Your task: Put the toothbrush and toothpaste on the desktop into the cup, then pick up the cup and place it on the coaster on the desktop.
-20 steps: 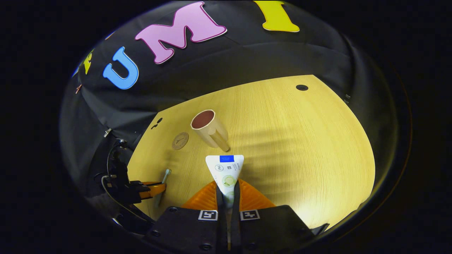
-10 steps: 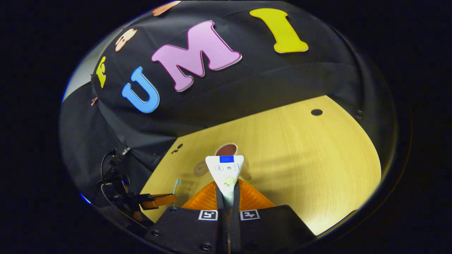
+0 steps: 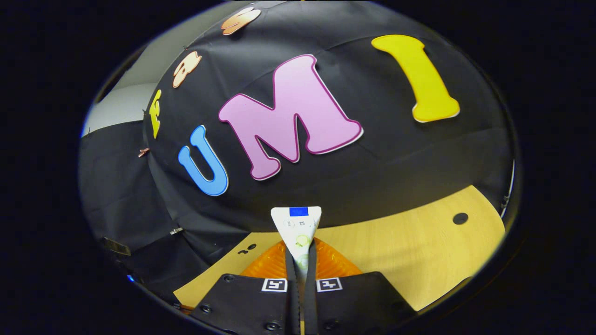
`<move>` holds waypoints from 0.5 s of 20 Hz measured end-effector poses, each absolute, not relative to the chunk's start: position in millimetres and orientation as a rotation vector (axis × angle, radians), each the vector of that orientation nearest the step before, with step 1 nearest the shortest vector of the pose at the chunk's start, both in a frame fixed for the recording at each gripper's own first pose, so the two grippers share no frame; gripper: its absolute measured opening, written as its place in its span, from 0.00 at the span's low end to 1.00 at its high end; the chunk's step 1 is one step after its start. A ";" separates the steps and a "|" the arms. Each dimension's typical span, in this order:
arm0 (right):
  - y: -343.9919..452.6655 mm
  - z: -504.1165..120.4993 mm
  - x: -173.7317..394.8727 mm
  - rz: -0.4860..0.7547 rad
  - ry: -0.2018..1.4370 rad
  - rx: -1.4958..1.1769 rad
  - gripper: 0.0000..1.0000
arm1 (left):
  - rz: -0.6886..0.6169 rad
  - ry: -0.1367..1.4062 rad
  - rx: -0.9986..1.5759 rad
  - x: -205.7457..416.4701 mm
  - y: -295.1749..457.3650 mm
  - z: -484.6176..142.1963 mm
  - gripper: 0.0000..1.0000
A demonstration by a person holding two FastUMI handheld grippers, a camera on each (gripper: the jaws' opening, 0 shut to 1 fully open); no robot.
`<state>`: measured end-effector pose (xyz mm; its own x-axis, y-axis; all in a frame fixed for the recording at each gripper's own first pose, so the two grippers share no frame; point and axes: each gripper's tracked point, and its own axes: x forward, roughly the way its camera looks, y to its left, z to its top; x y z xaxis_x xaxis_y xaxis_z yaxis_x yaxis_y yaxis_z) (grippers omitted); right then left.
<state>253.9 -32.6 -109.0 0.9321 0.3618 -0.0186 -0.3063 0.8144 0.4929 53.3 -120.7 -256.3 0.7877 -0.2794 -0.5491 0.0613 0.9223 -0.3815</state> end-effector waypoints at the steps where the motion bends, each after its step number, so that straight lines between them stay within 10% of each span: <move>1: -24.3 -111.2 265.2 0.369 0.098 0.495 0.08 | -0.183 0.639 -0.364 49.5 -122.8 -256.0 0.06; 10: 25.1 -204.2 310.3 0.440 0.200 0.344 0.08 | -0.121 0.663 -0.380 27.0 -123.7 -270.8 0.06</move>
<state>310.3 25.1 -204.2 0.8868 0.4478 -0.1146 -0.3811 0.8485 0.3671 27.0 -123.7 -270.8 0.7841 -0.2292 -0.5767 -0.0104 0.9243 -0.3815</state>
